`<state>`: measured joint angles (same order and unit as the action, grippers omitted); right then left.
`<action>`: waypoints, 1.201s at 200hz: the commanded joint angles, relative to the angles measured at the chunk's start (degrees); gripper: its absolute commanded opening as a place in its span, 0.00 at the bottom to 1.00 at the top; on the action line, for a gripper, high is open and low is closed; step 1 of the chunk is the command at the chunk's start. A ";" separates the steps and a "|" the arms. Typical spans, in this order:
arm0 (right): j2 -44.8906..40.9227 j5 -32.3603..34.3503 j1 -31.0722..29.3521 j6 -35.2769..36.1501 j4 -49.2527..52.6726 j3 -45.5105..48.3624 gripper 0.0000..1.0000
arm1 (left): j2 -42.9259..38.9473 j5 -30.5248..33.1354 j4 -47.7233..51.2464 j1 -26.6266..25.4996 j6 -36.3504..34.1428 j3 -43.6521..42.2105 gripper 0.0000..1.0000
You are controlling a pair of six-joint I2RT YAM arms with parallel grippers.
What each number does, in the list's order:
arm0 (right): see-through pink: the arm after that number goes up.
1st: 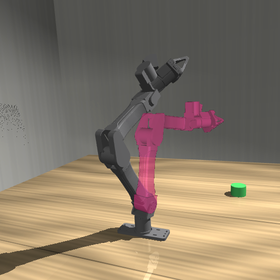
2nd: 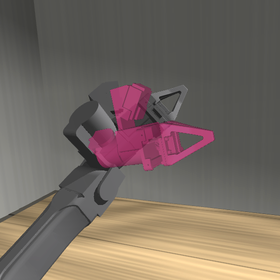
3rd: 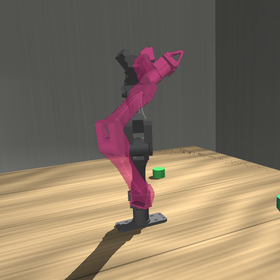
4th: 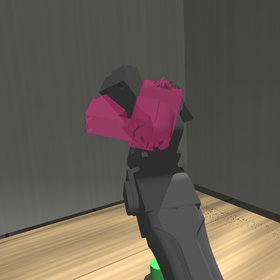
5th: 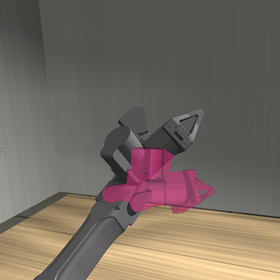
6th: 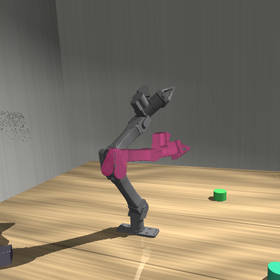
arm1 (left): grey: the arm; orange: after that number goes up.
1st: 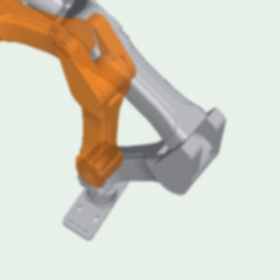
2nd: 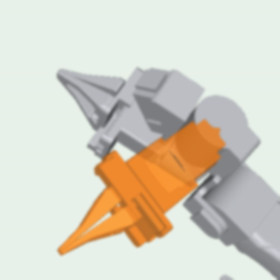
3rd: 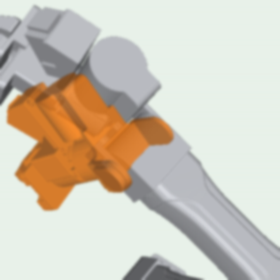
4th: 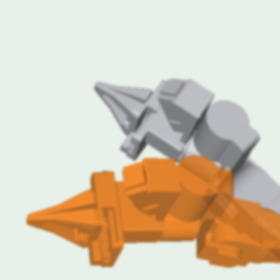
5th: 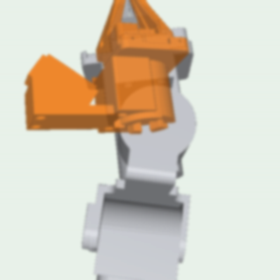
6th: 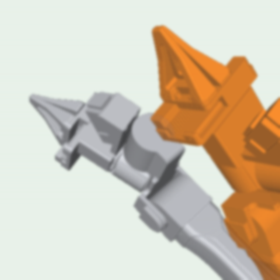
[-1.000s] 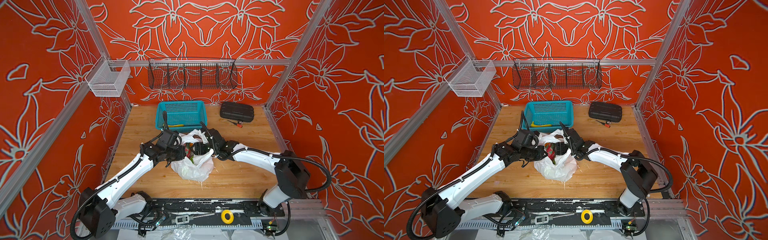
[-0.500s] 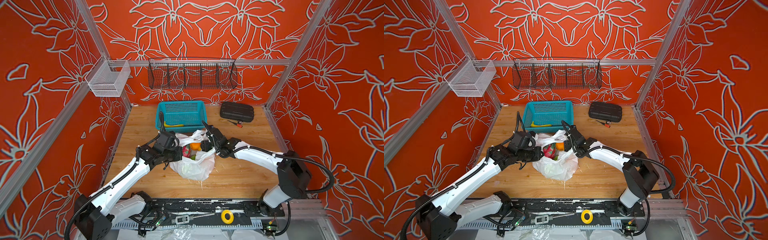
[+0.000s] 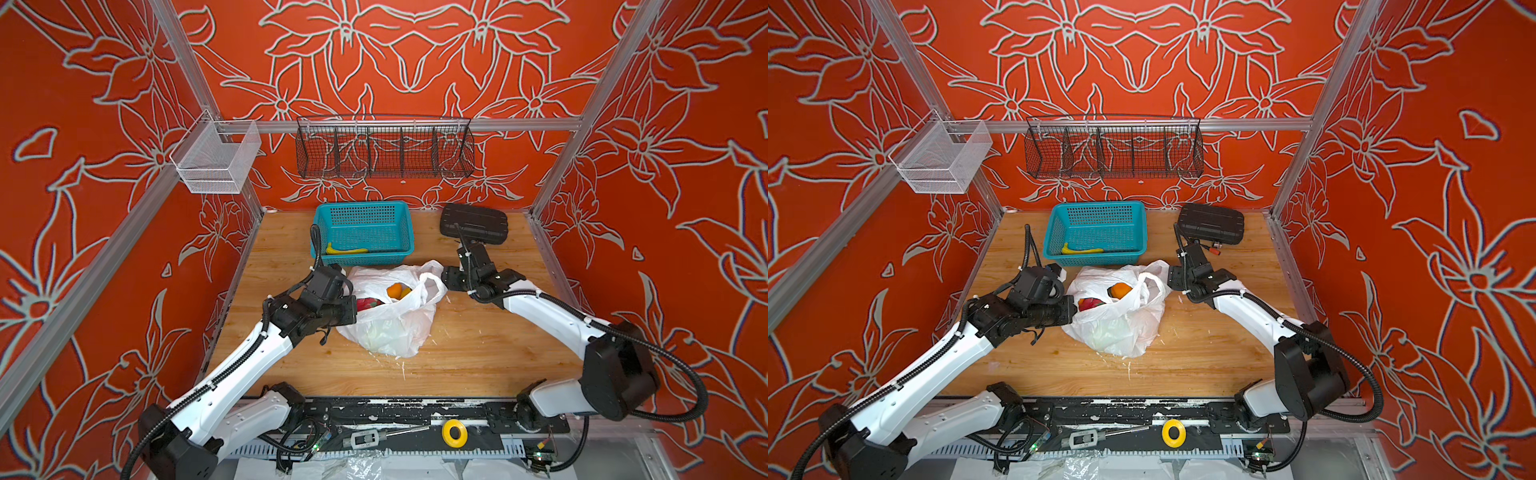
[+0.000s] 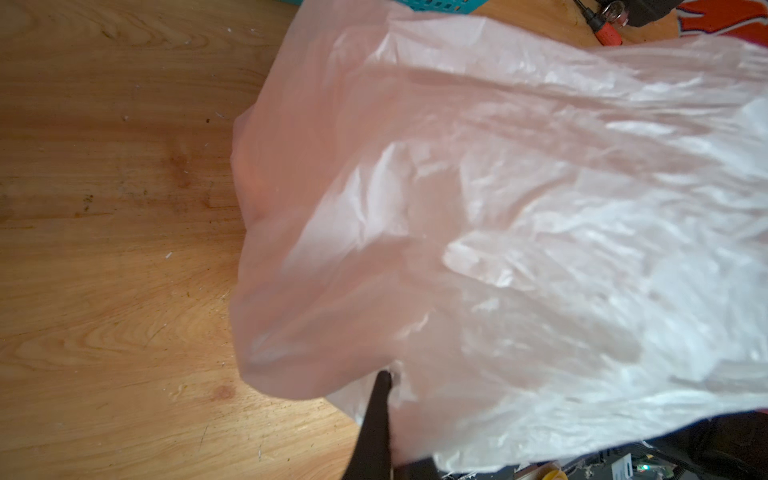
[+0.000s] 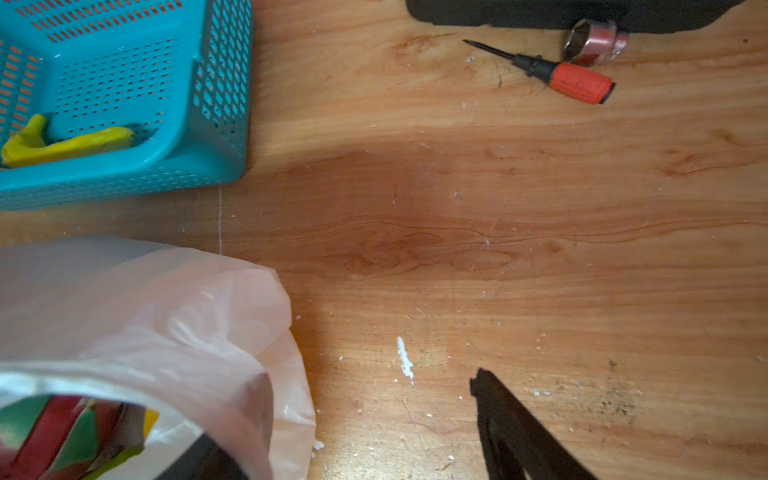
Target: Untie the knot of the plastic bag and take out the fruit
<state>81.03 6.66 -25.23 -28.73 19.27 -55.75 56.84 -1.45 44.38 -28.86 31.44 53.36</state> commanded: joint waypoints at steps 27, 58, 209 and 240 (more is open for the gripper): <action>-3.99 -3.13 7.15 -0.04 1.62 1.78 0.80 | -4.59 1.66 6.79 6.79 -3.76 1.81 0.00; -5.56 -4.59 9.15 0.17 1.73 2.40 0.81 | -6.05 0.58 8.17 9.86 -5.01 2.46 0.00; -13.92 -25.37 17.46 1.28 -0.76 3.18 0.86 | -9.30 -14.38 6.44 17.36 -10.95 4.36 0.50; -18.58 -33.77 16.62 -0.16 -3.78 2.30 0.89 | -9.79 -20.38 2.69 17.29 -14.09 8.72 0.59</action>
<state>66.87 -18.04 -8.03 -28.51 19.59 -52.51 47.77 -14.87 50.81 -11.88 20.91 57.25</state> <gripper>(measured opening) 0.885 0.578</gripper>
